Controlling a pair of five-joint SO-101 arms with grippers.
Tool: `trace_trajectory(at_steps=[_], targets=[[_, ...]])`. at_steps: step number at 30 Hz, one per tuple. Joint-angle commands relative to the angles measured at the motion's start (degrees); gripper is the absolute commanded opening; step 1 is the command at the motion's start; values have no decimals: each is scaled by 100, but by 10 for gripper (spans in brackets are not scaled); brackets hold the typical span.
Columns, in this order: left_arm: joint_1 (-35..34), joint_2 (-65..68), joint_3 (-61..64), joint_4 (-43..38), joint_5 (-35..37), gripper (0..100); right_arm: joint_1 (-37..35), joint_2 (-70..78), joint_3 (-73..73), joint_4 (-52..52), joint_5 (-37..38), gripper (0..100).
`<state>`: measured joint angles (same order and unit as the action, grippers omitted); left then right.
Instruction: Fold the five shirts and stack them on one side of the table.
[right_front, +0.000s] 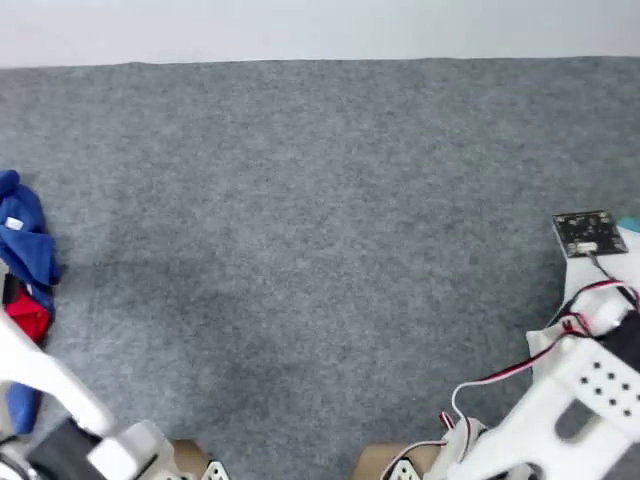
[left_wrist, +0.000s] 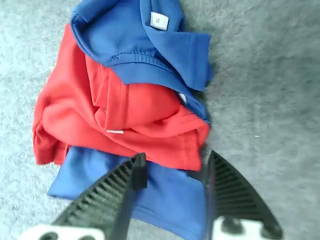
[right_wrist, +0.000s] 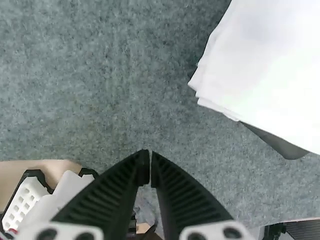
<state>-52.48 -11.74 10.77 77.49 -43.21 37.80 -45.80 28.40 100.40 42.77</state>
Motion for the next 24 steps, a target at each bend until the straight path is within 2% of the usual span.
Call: trace_trajectory(at_steps=[1, 10, 15, 24], targets=[[-211, 448, -136, -448, -387, 203, 75, -321, 53, 251, -53, 13], [-721, 1371, -136, -1670, -1187, 203, 75, -593, 325, 251, -158, 14], [-738, 1644, -136, -2330, -1204, 203, 57, -585, 325, 251, -598, 14], [-598, 2330, -127, -3200, -1187, 202, 66, -593, 325, 251, -615, 14]])
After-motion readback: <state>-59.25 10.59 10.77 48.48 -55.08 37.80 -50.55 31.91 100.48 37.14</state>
